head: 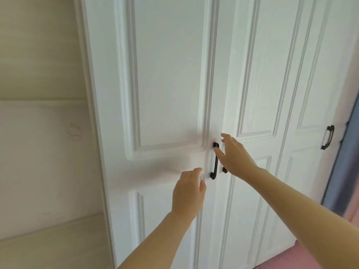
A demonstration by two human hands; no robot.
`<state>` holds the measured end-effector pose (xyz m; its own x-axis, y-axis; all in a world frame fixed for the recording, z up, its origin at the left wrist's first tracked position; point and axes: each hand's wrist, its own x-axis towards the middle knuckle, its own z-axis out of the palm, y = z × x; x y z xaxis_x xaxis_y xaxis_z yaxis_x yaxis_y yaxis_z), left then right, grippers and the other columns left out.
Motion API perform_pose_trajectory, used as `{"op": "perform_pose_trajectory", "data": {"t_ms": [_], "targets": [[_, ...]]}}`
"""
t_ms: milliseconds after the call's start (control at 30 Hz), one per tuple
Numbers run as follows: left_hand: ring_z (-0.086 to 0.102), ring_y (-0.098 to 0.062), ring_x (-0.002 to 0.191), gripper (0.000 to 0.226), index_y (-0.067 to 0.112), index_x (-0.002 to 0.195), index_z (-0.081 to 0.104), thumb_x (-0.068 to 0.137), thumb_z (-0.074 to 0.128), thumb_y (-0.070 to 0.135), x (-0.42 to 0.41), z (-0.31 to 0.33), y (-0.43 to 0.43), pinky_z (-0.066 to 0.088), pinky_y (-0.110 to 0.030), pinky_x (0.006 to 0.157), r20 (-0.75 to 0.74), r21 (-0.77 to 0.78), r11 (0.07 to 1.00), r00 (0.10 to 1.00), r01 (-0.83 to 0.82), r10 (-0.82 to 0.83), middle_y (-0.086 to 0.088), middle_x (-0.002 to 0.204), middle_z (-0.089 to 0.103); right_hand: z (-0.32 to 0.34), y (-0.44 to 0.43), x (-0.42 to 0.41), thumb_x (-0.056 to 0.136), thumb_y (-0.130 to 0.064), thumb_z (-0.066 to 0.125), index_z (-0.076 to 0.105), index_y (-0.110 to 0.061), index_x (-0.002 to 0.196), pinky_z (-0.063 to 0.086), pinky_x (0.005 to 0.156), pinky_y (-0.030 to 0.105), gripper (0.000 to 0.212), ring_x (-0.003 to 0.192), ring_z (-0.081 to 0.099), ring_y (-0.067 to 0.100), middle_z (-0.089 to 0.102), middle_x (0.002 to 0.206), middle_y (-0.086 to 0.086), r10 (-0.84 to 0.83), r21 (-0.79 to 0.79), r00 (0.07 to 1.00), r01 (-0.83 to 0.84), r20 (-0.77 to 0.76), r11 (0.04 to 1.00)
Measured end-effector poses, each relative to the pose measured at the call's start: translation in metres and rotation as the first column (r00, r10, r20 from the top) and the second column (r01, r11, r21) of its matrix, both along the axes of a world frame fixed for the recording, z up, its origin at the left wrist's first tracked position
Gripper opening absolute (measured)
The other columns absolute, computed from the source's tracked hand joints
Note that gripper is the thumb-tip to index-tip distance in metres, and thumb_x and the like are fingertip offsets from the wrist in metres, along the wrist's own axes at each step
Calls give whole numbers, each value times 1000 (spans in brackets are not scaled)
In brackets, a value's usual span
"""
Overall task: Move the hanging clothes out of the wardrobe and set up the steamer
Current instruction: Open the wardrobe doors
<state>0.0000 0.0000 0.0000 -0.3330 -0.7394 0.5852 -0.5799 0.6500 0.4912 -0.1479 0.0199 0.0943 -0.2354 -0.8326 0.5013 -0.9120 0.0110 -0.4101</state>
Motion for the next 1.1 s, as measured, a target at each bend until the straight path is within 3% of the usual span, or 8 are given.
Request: {"op": "perform_pose_trajectory", "data": {"t_ms": [133, 300, 467, 633, 867, 1100], "targets": [[50, -13, 118, 39, 23, 137, 41, 98, 42, 25, -38, 4, -16, 44, -28, 91, -96, 74, 997, 995, 31, -24, 6, 132, 53, 8, -25, -11, 95, -28, 50, 31, -10, 141, 37, 88, 28, 54, 118, 49, 25, 46, 135, 10, 27, -74, 993, -18, 118, 997], [53, -12, 115, 39, 21, 136, 41, 97, 46, 21, -64, 2, -27, 45, -28, 93, -201, 100, 993, 979, 58, -36, 8, 129, 57, 13, -41, -21, 92, -26, 52, 32, -13, 141, 45, 96, 36, 54, 117, 52, 21, 51, 132, 4, 99, -132, 923, -53, 373, 990], [59, -15, 99, 33, 26, 129, 44, 97, 46, 23, -80, 2, -33, 51, -35, 85, -268, 150, 985, 963, 81, -38, 6, 111, 63, 17, -47, -28, 93, -32, 53, 37, -18, 139, 42, 84, 29, 50, 108, 52, 16, 52, 125, -2, 124, -138, 894, -70, 432, 988], [57, -14, 84, 17, 25, 113, 51, 96, 47, 23, -90, 2, -33, 51, -36, 74, -341, 160, 986, 940, 46, 11, 9, 93, 61, 21, -53, -35, 91, -38, 55, 48, -22, 128, 50, 94, 44, 41, 101, 58, 17, 58, 113, -2, 173, -162, 789, -94, 590, 982], [55, -16, 95, 25, 22, 123, 47, 98, 44, 18, -89, 2, -22, 48, -33, 78, -272, 146, 989, 961, -14, 54, 7, 105, 59, 16, -46, -34, 95, -30, 53, 44, -28, 129, 49, 96, 44, 35, 105, 56, 14, 56, 110, -2, 249, -215, 746, -145, 618, 966], [57, -17, 93, 27, 21, 125, 48, 98, 45, 20, -81, -1, 5, 50, -34, 79, -244, 94, 996, 969, -2, 25, 5, 105, 60, 11, -14, -31, 91, -38, 56, 45, -34, 123, 50, 94, 49, 34, 107, 58, 18, 56, 113, 1, 233, -228, 742, -111, 629, 967]]}}
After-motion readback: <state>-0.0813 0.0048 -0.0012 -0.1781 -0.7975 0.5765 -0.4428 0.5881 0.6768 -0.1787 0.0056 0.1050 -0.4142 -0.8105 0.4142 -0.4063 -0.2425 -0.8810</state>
